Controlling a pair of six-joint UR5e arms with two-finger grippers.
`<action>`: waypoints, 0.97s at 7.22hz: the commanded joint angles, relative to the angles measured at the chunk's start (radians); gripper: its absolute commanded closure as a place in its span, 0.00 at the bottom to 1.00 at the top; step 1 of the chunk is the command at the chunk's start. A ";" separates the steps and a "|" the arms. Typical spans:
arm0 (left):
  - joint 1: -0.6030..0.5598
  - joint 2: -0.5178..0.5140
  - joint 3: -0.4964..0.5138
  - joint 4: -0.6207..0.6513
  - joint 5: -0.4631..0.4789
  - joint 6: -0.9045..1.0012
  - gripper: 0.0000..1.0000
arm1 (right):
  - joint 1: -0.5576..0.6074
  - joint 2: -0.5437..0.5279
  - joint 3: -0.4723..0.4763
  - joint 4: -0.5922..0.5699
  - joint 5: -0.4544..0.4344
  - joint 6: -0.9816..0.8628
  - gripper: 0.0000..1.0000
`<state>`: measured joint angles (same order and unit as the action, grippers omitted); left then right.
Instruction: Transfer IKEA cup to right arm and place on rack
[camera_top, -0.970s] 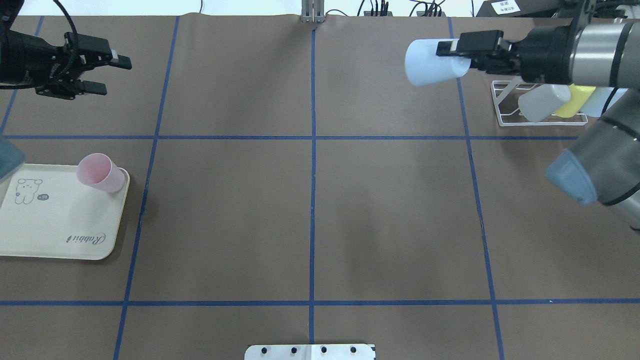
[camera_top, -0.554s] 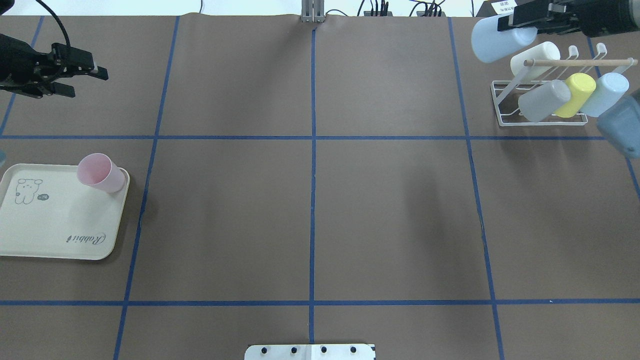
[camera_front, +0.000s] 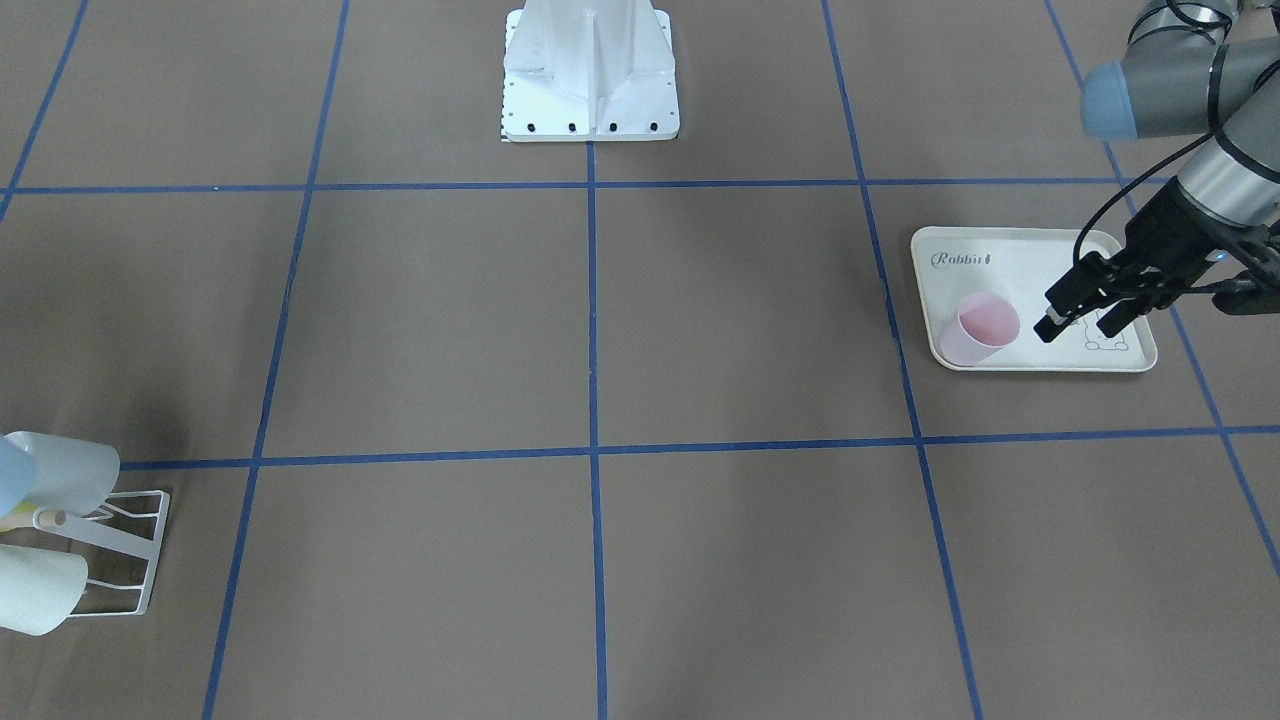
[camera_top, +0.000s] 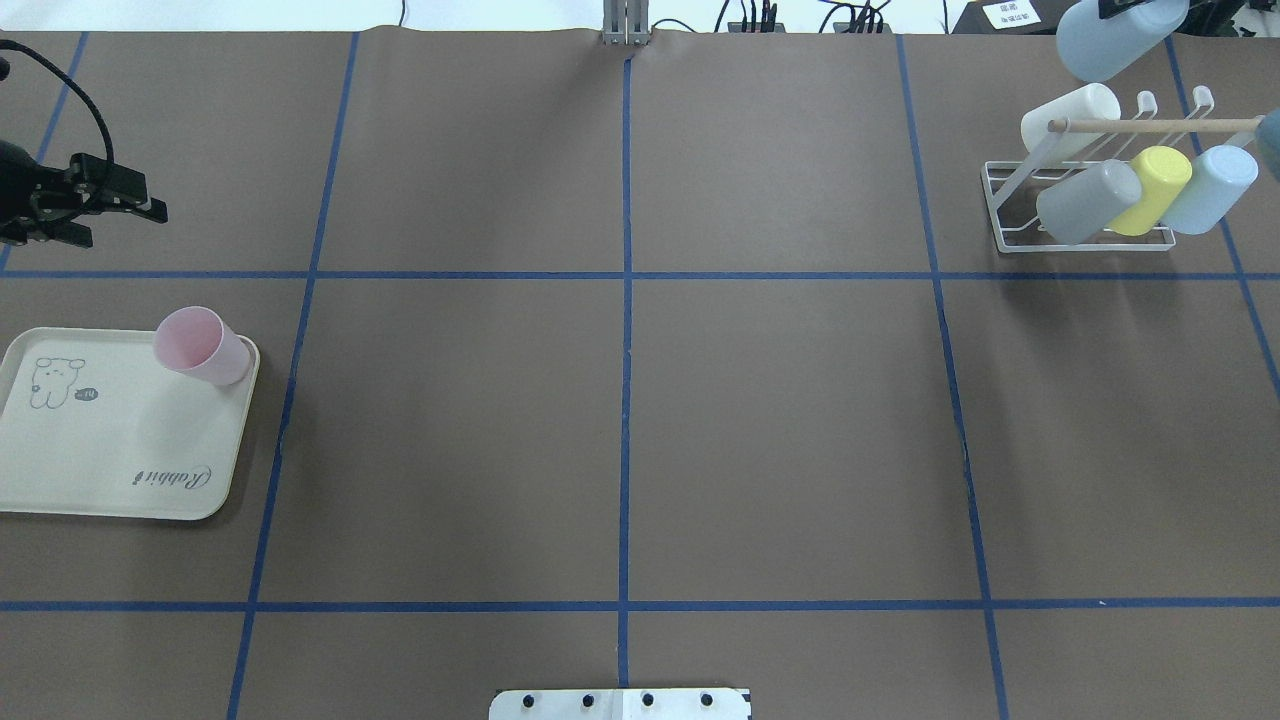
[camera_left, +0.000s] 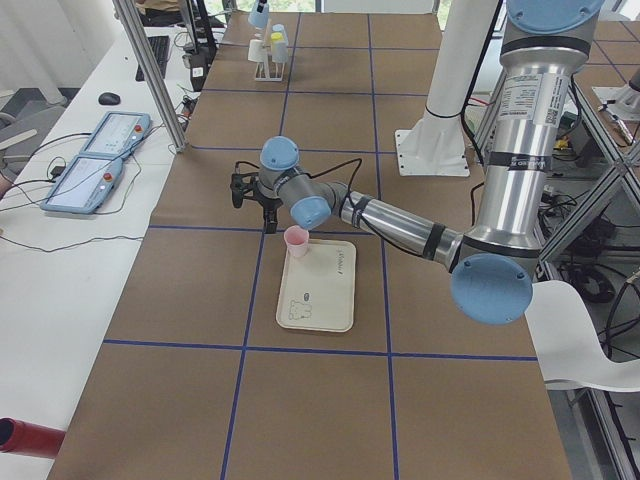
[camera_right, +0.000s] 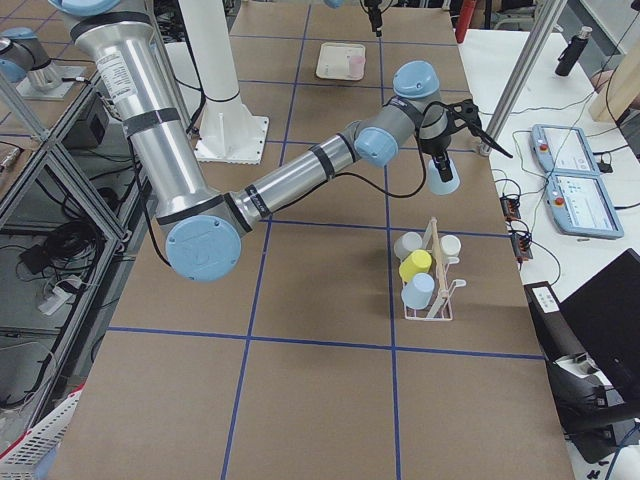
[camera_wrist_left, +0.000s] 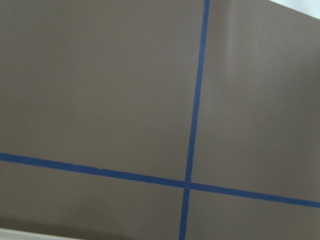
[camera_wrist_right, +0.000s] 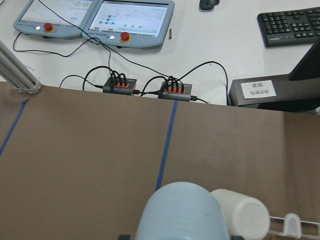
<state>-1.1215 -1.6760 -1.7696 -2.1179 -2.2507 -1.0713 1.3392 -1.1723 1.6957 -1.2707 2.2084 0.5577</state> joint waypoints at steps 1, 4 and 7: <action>0.003 0.012 -0.002 0.003 0.002 0.001 0.03 | 0.070 0.061 -0.202 -0.016 0.002 -0.157 1.00; 0.006 0.012 -0.004 0.003 0.016 -0.001 0.02 | 0.077 0.124 -0.407 -0.009 0.028 -0.165 1.00; 0.009 0.012 -0.010 0.003 0.031 -0.007 0.02 | 0.075 0.125 -0.442 -0.009 0.083 -0.163 1.00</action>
<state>-1.1135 -1.6644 -1.7777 -2.1154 -2.2217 -1.0773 1.4155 -1.0486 1.2750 -1.2794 2.2803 0.3953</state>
